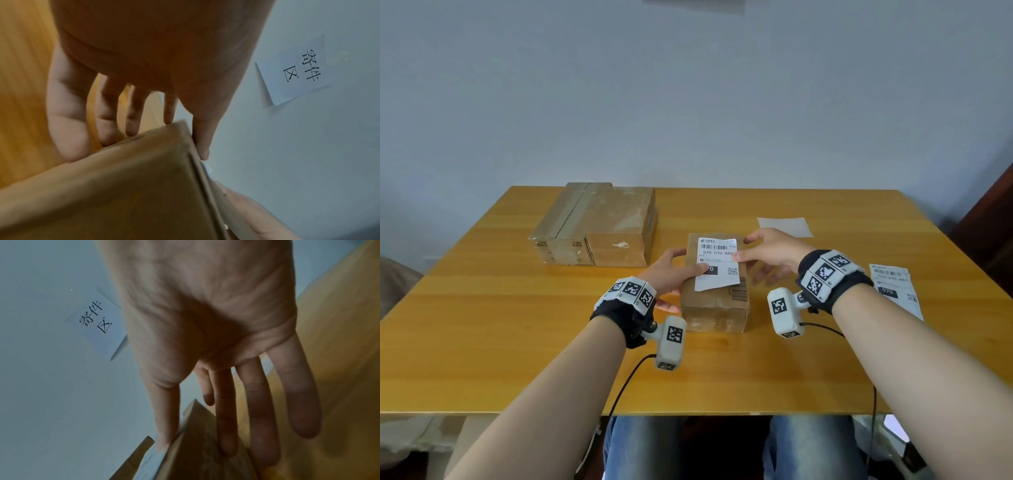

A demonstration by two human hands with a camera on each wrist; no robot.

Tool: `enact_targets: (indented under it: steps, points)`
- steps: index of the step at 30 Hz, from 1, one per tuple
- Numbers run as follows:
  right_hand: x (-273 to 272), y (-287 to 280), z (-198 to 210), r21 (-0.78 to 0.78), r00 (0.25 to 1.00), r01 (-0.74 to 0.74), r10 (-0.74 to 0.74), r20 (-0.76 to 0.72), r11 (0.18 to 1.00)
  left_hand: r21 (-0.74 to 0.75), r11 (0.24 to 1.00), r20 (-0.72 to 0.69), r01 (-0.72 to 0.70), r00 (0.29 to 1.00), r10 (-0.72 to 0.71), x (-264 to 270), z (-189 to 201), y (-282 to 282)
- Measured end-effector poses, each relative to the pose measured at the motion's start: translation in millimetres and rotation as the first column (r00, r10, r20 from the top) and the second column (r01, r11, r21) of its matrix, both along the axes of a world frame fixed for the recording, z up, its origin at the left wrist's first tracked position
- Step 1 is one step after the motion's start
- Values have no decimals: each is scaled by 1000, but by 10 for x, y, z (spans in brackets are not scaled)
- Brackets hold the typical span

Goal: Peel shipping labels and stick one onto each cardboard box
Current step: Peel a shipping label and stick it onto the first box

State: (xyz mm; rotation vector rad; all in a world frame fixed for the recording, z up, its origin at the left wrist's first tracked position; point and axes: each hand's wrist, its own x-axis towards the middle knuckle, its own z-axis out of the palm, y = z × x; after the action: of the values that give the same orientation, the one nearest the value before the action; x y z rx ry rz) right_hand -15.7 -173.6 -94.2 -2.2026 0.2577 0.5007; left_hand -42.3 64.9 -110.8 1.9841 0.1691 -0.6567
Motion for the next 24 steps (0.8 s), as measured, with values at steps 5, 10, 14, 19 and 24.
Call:
enact_targets:
  steps: [5, 10, 14, 19, 24]
  points:
    - [29, 3, -64, -241, 917, 24, 75, 392, 970, 5, 1000, -47, 4, 999, -3, -14, -12, 29]
    - [95, 236, -87, -441, 750, -55, 329, 574, 896, 15, 1000, -69, -3, 998, 4, -31, 12, -2]
    - [145, 471, -96, -573, 752, -114, 448, 484, 811, 20, 1000, -72, -10, 997, 11, -33, 8, -1]
    - [199, 620, -131, -667, 775, -110, 484, 406, 736, -8, 1000, -88, -26, 996, 25, -42, 1, 16]
    - [183, 650, -246, -642, 839, -107, 416, 352, 759, -22, 1000, -83, -4, 997, 2, -59, 3, 23]
